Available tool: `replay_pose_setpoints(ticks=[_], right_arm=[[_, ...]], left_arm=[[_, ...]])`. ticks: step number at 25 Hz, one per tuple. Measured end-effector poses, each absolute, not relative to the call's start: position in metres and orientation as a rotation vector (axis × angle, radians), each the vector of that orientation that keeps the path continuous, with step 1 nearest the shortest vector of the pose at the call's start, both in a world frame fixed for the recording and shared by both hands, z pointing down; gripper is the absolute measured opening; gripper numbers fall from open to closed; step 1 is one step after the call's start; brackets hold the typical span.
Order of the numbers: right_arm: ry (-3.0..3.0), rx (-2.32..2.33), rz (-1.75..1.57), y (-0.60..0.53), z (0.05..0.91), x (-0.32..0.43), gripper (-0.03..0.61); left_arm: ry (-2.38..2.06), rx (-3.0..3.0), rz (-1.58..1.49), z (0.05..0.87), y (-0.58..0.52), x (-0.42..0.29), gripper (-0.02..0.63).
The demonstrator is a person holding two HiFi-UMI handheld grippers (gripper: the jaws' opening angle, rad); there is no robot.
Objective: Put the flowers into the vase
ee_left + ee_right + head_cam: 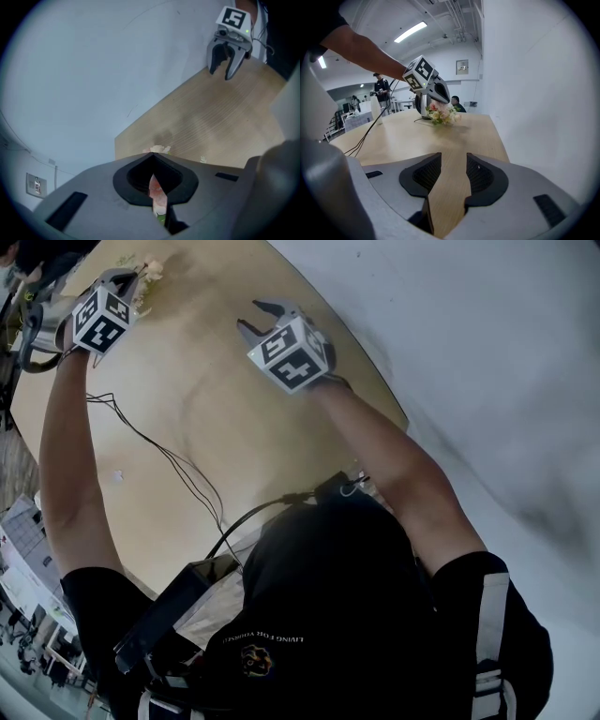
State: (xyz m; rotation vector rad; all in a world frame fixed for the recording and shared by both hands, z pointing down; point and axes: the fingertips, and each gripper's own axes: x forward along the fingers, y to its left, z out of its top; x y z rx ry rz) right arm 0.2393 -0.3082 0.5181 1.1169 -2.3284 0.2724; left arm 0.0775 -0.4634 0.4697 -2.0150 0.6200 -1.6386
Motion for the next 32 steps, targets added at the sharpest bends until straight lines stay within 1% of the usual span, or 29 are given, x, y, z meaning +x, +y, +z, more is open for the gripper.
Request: replay_pose_setpoints(ticks=[3, 15, 24, 32], right_arm=[[-2.351, 1.102, 0.262, -0.306, 0.526, 0.234, 0.163], [-2.405, 1.033, 0.198, -0.305, 0.510, 0.197, 0.163], [-2.472, 0.997, 0.129, -0.302, 0.525, 0.171, 0.164], [-2.512, 0.967, 0.078, -0.311, 0.491, 0.092, 0.164]], left_arm=[[0.627, -1.992, -1.630, 0.467, -0.457, 0.078, 0.003], [0.634, -1.947, -1.550, 0.422, -0.432, 0.067, 0.002], [0.652, -1.867, -1.472, 0.398, -0.395, 0.066, 0.003], [0.662, -1.823, -1.451, 0.359, -0.354, -0.012, 0.003]])
